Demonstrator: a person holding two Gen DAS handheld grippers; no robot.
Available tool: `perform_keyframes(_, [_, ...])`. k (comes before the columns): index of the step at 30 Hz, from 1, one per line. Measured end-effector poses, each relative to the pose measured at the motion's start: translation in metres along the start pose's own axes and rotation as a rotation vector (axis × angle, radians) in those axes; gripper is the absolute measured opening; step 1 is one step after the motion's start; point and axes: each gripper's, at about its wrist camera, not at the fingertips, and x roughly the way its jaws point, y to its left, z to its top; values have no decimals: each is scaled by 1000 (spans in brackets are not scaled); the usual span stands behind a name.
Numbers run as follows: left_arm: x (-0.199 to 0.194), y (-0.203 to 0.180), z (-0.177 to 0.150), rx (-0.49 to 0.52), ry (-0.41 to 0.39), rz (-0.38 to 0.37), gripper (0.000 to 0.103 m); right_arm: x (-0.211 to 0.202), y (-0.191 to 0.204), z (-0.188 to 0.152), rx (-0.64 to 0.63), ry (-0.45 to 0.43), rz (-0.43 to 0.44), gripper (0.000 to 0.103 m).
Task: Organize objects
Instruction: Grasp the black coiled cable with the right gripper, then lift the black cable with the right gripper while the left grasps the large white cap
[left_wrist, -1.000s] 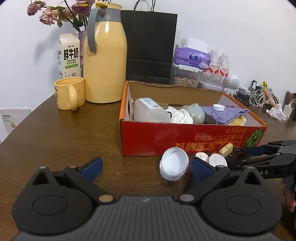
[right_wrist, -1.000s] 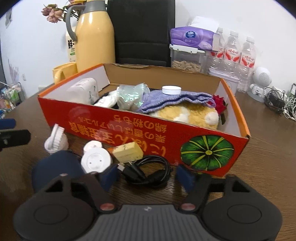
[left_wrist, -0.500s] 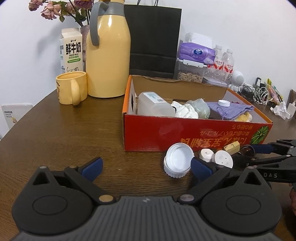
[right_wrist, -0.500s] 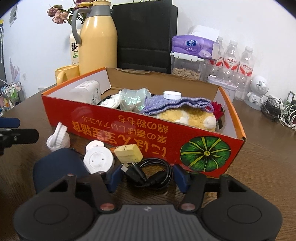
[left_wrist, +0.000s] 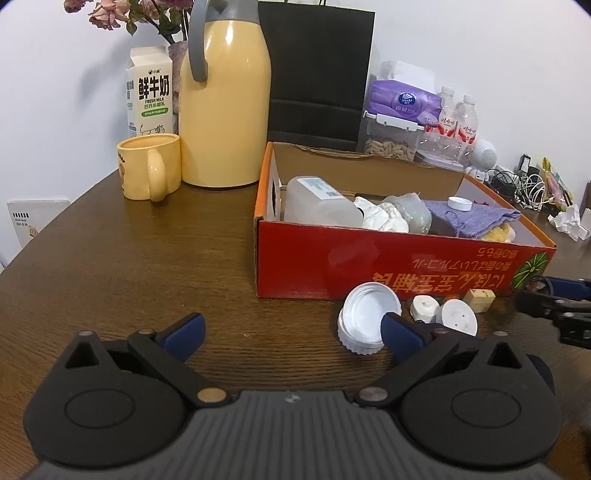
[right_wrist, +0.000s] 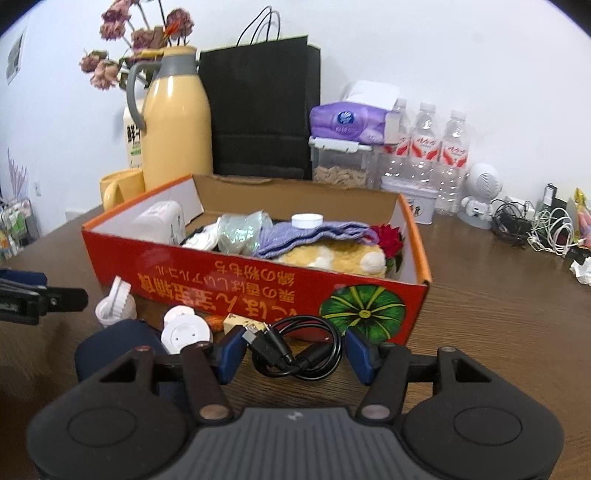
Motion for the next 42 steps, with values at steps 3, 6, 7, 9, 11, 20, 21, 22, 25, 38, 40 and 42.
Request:
perform_keyframes(3, [2,-1,-1,-4,14,-14,103,-9,-2,-1,12,-24,-1,58])
perform_keyframes(6, [3,-3,-1,-8,22,-40,103,-12,-4,-1,16,-37,-4,58])
perform_keyframes(7, [4,-4,0,-13,29,-51,103,-13,-4,-2,18,-41,-3,58])
perform_keyframes(9, [7,-4,2,-28,43,-71,103,-15,-4,-1,18,-48,0,58])
perform_keyframes(11, [10,-5,5,-43,49,-92,103,-16,-4,-1,17,-52,3,58])
perform_keyframes(20, [27,-26,14,-6,51,-151,88,-19,1,-3,4,-62,16,58])
perform_keyframes(21, [28,-27,15,-2,51,-155,81,-19,1,-3,1,-62,17,58])
perform_keyframes(22, [29,-28,15,2,47,-161,78,-19,2,-3,0,-62,18,58])
perform_keyframes(25, [30,-30,15,17,36,-191,60,-20,4,-4,-4,-62,19,58])
perform_keyframes(38, [14,-34,10,45,-50,-194,41,-20,5,-4,-9,-61,19,58])
perform_keyframes(40, [9,-33,10,45,-71,-188,41,-20,5,-4,-9,-61,18,58])
perform_keyframes(42, [5,-32,11,35,-87,-192,41,-20,5,-4,-9,-61,18,58])
